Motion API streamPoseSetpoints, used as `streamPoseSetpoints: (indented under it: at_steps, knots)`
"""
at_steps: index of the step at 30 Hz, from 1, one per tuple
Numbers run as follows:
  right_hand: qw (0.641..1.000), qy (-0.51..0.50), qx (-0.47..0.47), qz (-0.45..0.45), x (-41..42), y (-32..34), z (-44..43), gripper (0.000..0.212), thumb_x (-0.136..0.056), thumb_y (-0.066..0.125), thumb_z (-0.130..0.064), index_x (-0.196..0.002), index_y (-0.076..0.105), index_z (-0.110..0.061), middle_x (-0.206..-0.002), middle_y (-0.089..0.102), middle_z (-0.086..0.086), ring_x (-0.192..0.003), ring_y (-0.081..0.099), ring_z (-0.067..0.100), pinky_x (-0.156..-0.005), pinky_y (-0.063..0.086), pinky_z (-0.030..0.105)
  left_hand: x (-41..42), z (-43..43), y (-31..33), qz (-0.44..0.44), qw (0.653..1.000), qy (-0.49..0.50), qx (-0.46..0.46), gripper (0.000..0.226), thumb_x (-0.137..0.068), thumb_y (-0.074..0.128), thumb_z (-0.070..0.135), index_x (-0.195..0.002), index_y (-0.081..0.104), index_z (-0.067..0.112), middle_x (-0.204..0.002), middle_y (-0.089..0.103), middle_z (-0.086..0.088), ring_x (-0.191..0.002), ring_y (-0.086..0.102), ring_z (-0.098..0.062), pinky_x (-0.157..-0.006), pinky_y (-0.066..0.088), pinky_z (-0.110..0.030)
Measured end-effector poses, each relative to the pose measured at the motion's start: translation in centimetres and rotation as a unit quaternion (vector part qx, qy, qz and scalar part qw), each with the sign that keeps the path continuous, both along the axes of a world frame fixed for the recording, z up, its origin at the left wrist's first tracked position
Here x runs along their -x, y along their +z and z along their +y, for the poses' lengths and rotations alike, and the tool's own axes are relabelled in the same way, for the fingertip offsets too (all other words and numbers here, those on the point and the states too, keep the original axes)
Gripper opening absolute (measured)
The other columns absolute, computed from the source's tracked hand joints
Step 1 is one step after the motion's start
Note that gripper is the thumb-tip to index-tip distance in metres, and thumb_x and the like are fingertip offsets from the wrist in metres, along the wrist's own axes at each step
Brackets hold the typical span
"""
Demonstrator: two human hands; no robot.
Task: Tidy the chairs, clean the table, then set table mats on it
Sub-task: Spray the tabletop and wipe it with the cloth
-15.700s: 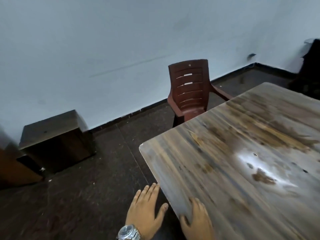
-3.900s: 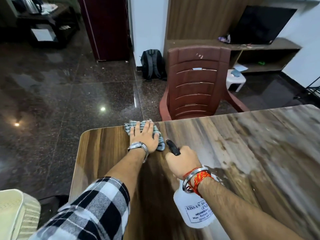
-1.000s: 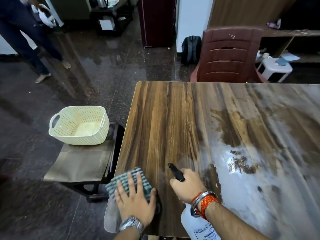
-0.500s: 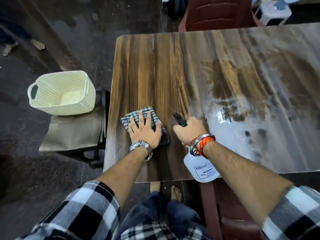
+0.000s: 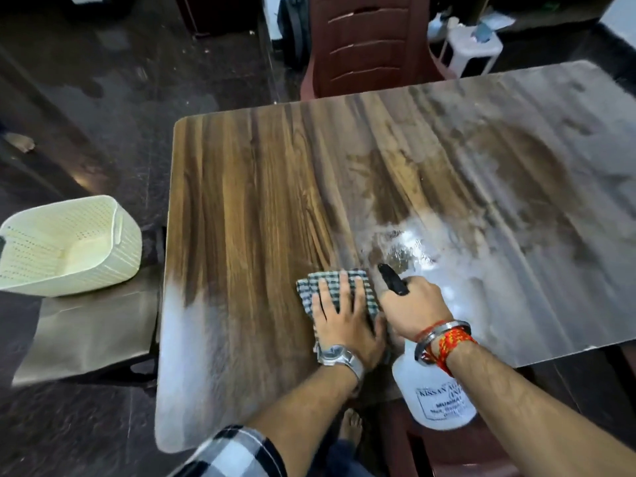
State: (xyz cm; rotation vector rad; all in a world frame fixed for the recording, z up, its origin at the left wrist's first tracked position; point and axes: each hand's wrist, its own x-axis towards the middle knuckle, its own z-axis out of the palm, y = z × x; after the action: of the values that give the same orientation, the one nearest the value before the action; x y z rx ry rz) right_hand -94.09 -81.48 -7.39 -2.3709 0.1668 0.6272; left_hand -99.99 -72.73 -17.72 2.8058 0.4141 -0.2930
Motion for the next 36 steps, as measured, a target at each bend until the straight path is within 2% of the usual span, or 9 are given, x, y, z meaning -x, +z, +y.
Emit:
streamPoseSetpoints:
  at_steps: [3, 8, 12, 17, 21, 26, 28, 33, 36]
  knots:
    - [1.0, 0.03, -0.001, 0.011, -2.5, 0.2, -1.0, 0.026, -0.056, 0.048, -0.032, -0.06, 0.059, -0.009, -0.058, 0.066, 0.012, -0.066, 0.066, 0.035, -0.067, 0.058, 0.04, -3.4, -0.1, -0.4, 0.0, 0.999, 0.037, -0.004, 0.076, -0.08, 0.033, 0.057, -0.146, 0.039, 0.02, -0.154, 0.033, -0.008, -0.136, 0.03, -0.047, -0.109, 0.011, -0.056]
    - [0.999, 0.028, -0.018, -0.033, -8.0, 0.4, 0.0, 0.04, -0.047, 0.042, -0.048, -0.056, 0.058, -0.012, -0.063, 0.067, 0.015, -0.069, 0.067, 0.038, -0.071, 0.059, 0.044, -12.2, 3.5, -1.0, 0.012, 0.998, 0.065, -0.021, 0.074, -0.088, 0.023, 0.062, -0.153, 0.009, 0.029, -0.162, 0.002, 0.001, -0.146, 0.0, -0.038, -0.116, -0.005, -0.052]
    - [0.998, 0.025, -0.027, -0.057, -14.3, 0.6, 2.9, 0.023, -0.056, 0.046, -0.034, -0.058, 0.053, -0.012, -0.065, 0.066, 0.013, -0.067, 0.067, 0.036, -0.066, 0.059, 0.04, -20.5, 7.8, -1.4, -0.006, 0.995, 0.097, -0.028, 0.073, -0.091, 0.024, 0.062, -0.153, 0.004, 0.031, -0.162, -0.005, 0.003, -0.146, -0.008, -0.036, -0.116, -0.008, -0.051]
    - [0.997, 0.047, -0.011, -0.053, -22.4, 0.0, 6.4, 0.025, -0.072, 0.054, -0.027, -0.068, 0.06, -0.003, -0.068, 0.068, 0.015, -0.067, 0.068, 0.034, -0.065, 0.056, 0.034, -29.4, 12.2, -1.9, -0.009, 0.994, 0.105, -0.031, 0.073, -0.091, 0.021, 0.064, -0.153, 0.002, 0.032, -0.162, -0.007, 0.004, -0.146, -0.011, -0.035, -0.116, -0.008, -0.051]
    - [0.998, 0.03, 0.002, -0.063, -27.2, -0.7, 7.4, 0.027, -0.065, 0.05, -0.033, -0.067, 0.06, -0.008, -0.066, 0.07, 0.014, -0.06, 0.07, 0.031, -0.062, 0.058, 0.034, -35.3, 14.7, -2.1, -0.012, 0.993, 0.106, -0.052, 0.073, -0.09, 0.018, 0.066, -0.153, 0.004, 0.032, -0.162, -0.005, 0.004, -0.145, -0.009, -0.037, -0.116, -0.007, -0.053]
    - [0.997, 0.016, 0.002, -0.069, -30.8, -0.9, 6.0, 0.021, -0.072, 0.052, -0.031, -0.07, 0.056, -0.011, -0.07, 0.07, 0.015, -0.054, 0.066, 0.022, -0.046, 0.041, 0.021, -43.0, 18.0, -2.2, 0.003, 0.991, 0.121, -0.064, 0.076, -0.087, 0.018, 0.07, -0.153, 0.004, 0.035, -0.162, -0.005, 0.007, -0.141, -0.019, -0.045, -0.113, -0.011, -0.058]
    - [0.996, -0.003, -0.001, -0.092, -31.7, -1.1, 4.9, 0.016, -0.076, 0.055, -0.027, -0.07, 0.055, -0.012, -0.075, 0.072, 0.017, -0.06, 0.069, 0.026, -0.051, 0.05, 0.025, -45.7, 18.8, -2.2, 0.011, 0.992, 0.114, -0.06, 0.076, -0.086, 0.017, 0.071, -0.152, 0.003, 0.037, -0.161, -0.005, 0.009, -0.141, -0.019, -0.045, -0.113, -0.01, -0.059]
    - [0.993, -0.031, -0.008, -0.11, -33.2, -1.5, 1.8, 0.013, -0.072, 0.056, -0.023, -0.068, 0.054, -0.011, -0.057, 0.06, 0.008, -0.068, 0.072, 0.036, -0.053, 0.051, 0.031, -50.6, 18.7, -2.5, 0.002, 0.996, 0.058, -0.065, 0.075, -0.085, 0.015, 0.074, -0.152, 0.006, 0.04, -0.161, 0.002, 0.012, -0.145, -0.006, -0.042, -0.114, -0.005, -0.057]
    - [0.992, -0.045, -0.007, -0.118, -33.7, -1.9, 0.1, 0.013, -0.073, 0.056, -0.023, -0.07, 0.056, -0.011, -0.056, 0.059, 0.004, -0.065, 0.073, 0.033, -0.05, 0.044, 0.023, -51.4, 16.9, -2.9, -0.001, 0.997, 0.009, -0.076, 0.075, -0.086, 0.015, 0.074, -0.152, 0.004, 0.04, -0.161, 0.001, 0.014, -0.146, -0.004, -0.039, -0.115, -0.003, -0.057]
